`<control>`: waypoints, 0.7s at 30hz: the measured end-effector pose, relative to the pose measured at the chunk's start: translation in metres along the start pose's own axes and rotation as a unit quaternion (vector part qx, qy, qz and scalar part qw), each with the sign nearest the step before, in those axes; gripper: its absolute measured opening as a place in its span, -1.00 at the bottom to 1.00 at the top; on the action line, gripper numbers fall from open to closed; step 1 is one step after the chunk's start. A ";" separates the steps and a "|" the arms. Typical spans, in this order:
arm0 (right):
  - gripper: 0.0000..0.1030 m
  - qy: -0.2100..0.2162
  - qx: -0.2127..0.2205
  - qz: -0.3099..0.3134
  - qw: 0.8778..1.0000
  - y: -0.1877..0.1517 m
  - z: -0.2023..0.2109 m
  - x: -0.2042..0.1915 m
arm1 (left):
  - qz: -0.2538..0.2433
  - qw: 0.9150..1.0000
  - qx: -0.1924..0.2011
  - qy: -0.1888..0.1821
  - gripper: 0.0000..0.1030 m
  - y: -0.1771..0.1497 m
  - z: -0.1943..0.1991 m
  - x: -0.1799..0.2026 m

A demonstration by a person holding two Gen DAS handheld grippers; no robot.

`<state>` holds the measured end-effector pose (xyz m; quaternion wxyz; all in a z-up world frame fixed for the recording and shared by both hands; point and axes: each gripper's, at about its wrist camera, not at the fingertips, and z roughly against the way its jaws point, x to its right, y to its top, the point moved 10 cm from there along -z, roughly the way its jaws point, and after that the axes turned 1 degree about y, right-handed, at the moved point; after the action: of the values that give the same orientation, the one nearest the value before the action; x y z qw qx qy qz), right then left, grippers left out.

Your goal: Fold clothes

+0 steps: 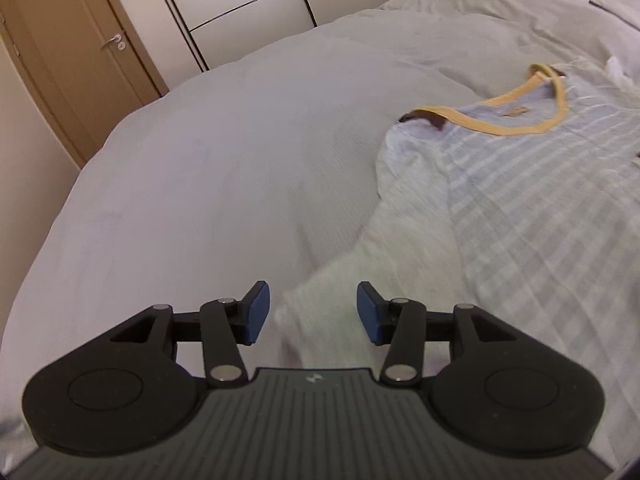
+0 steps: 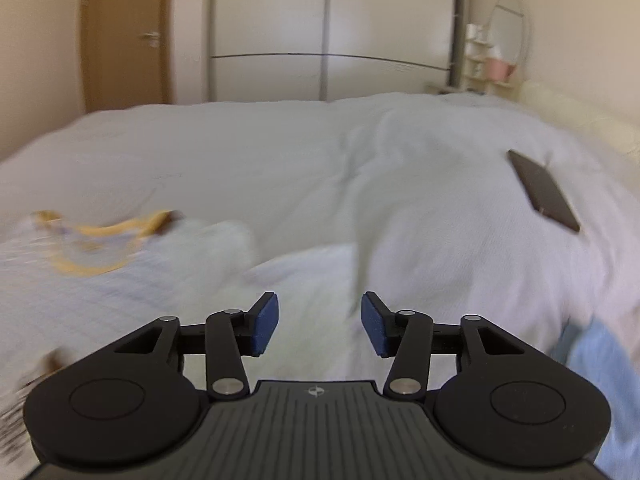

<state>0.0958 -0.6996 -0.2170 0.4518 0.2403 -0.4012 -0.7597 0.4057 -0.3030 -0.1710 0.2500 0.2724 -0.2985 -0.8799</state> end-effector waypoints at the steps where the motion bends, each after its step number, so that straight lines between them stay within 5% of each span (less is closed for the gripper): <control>1: 0.03 0.013 0.001 0.002 1.000 -0.007 0.017 -0.009 | 0.005 1.000 -0.001 -0.001 -0.15 -0.006 0.008 -0.001; 8: 0.09 0.072 -0.024 -0.016 0.997 -0.074 0.110 -0.048 | 0.012 1.000 -0.009 -0.012 -0.03 -0.039 0.046 -0.001; 17: 0.09 0.071 -0.014 0.022 0.997 -0.034 0.051 -0.085 | -0.017 0.998 -0.022 -0.065 0.19 -0.029 -0.009 -0.010; 21: 0.09 0.070 -0.010 0.038 0.997 -0.015 0.025 -0.101 | 0.058 0.989 -0.049 -0.126 0.23 -0.027 -0.029 -0.025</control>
<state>0.1180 -0.5968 -0.2153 0.5099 0.2727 -0.3701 -0.7271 0.4343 -0.2806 -0.2004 0.2742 0.1286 -0.2998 -0.9047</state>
